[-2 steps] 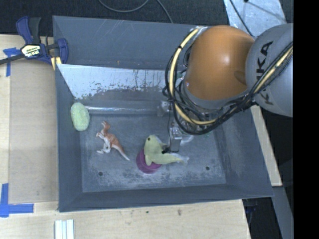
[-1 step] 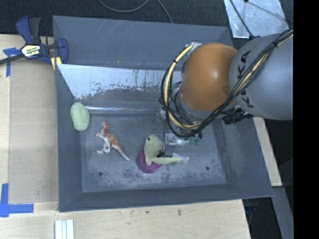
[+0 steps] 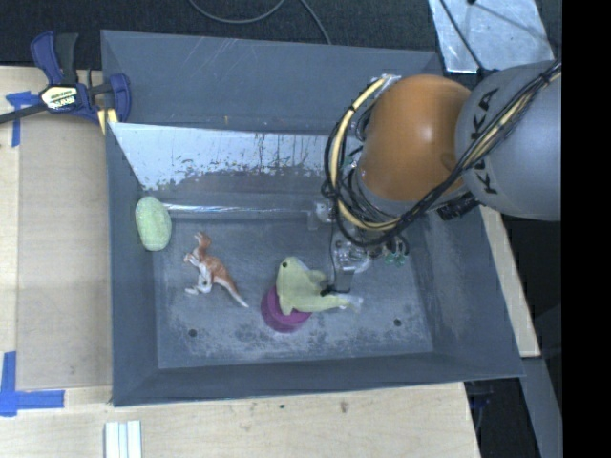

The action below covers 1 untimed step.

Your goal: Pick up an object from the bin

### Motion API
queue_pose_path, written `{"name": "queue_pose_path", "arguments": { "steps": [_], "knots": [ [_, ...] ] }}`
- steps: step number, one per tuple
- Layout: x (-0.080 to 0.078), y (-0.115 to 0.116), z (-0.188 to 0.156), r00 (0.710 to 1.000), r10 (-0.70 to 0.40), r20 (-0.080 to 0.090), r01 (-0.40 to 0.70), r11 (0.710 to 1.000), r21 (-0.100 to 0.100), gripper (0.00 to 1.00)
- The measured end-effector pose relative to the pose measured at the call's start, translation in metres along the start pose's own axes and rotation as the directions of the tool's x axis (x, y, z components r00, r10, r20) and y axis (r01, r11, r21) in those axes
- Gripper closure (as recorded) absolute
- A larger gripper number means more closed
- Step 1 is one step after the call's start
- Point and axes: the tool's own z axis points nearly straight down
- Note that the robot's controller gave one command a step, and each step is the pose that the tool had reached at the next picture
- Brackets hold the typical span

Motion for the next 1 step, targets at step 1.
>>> {"name": "queue_pose_path", "arguments": {
  "steps": [1],
  "knots": [
    [0.0009,-0.0023,0.0255,0.955,0.297,0.001,-0.297,0.955,0.0,0.0]
  ]
}}
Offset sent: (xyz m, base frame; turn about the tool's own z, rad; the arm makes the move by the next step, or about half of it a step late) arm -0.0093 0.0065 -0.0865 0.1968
